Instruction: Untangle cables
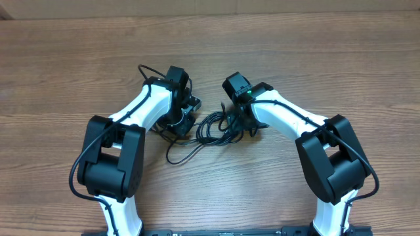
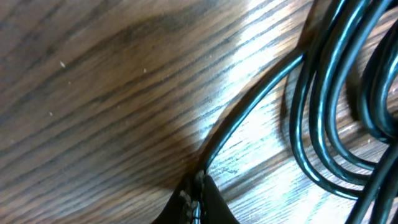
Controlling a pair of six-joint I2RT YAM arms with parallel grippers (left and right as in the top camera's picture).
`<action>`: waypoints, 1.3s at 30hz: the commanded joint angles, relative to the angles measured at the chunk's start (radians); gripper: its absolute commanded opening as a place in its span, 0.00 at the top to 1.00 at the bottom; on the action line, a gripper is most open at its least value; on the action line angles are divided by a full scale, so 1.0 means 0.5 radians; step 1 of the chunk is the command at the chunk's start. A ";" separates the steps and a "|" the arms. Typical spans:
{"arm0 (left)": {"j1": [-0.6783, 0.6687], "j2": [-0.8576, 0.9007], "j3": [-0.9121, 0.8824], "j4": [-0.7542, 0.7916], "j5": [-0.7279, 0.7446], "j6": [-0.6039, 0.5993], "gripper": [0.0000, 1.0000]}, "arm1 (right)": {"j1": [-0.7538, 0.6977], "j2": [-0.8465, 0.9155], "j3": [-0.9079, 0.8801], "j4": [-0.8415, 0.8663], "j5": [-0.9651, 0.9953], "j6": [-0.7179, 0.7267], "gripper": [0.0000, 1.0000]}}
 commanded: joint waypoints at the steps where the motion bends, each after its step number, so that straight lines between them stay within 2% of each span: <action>1: -0.011 0.247 -0.155 0.084 -0.347 -0.176 0.96 | -0.034 0.011 0.024 -0.010 0.075 0.014 0.27; 3: -0.007 0.247 -0.155 0.084 -0.539 -0.313 0.96 | -0.047 0.011 0.024 -0.010 0.075 0.014 0.27; 8: 0.047 0.247 -0.155 0.008 -1.163 -0.883 0.96 | -0.108 0.011 0.024 -0.032 0.075 0.069 0.27; 11: 0.133 0.247 -0.155 -0.063 -1.277 -1.078 0.96 | -0.150 0.011 0.024 -0.036 0.074 0.075 0.27; 15: 0.291 0.247 -0.154 -0.103 -1.199 -1.167 0.96 | -0.172 0.011 0.024 -0.036 0.074 0.099 0.27; 20: 0.449 0.247 -0.143 -0.061 -0.745 -1.073 0.94 | -0.172 0.011 0.024 -0.018 0.072 0.112 0.27; 22: 0.475 0.246 -0.118 -0.049 -0.557 -0.961 0.96 | -0.172 0.011 0.024 -0.009 0.072 0.111 0.35; 25: 0.480 0.246 -0.023 -0.082 -0.385 -0.880 0.93 | -0.172 0.009 0.056 -0.005 0.036 0.111 0.51; 28: 0.479 0.246 0.153 -0.195 -0.295 -0.881 0.90 | -0.173 -0.002 0.172 -0.078 -0.128 0.111 0.59; 30: 0.479 0.246 0.296 -0.285 -0.211 -0.881 0.88 | -0.173 -0.018 0.278 -0.150 -0.236 0.111 0.59; 34: 0.479 0.241 0.663 -0.529 0.017 -0.883 0.86 | -0.174 -0.035 0.492 -0.336 -0.380 0.111 0.51; 35: 0.479 0.233 0.729 -0.571 0.066 -0.883 0.87 | -0.173 -0.035 0.516 -0.362 -0.386 0.112 0.42; 36: 0.479 0.223 0.788 -0.605 0.121 -0.884 0.86 | -0.173 -0.035 0.531 -0.382 -0.386 0.113 0.25; 37: 0.479 0.206 0.834 -0.631 0.179 -0.890 0.86 | -0.174 -0.035 0.533 -0.391 -0.385 0.114 0.12; 38: 0.478 0.182 0.864 -0.647 0.239 -0.890 0.85 | -0.174 -0.035 0.531 -0.397 -0.385 0.121 0.03; 39: 0.478 0.152 0.874 -0.651 0.298 -0.890 0.85 | -0.175 -0.035 0.525 -0.399 -0.385 0.137 0.00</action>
